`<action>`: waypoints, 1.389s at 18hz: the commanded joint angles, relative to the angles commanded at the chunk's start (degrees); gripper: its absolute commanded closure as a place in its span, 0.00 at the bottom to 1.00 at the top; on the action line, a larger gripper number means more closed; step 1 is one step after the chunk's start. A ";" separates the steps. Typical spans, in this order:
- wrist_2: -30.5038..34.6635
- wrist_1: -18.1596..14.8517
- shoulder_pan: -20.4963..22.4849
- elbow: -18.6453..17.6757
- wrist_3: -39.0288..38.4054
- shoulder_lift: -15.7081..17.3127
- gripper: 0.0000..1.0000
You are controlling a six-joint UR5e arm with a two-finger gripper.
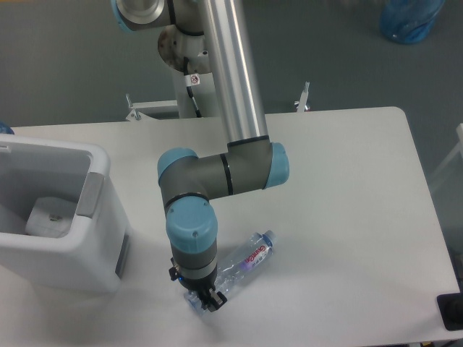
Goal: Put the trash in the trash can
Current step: 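Grip the water bottle near its cap end and lift it, then carry the bottle over the white bin and release it inside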
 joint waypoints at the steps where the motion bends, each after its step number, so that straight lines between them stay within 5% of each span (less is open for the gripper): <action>1: -1.05 0.09 0.35 0.79 -0.87 0.35 0.56; 13: -29.33 0.17 9.40 2.82 -14.23 8.96 0.56; 18: -42.08 0.18 11.86 6.24 -22.74 11.34 0.56; 25: -51.68 0.26 10.82 11.25 -31.81 16.35 0.55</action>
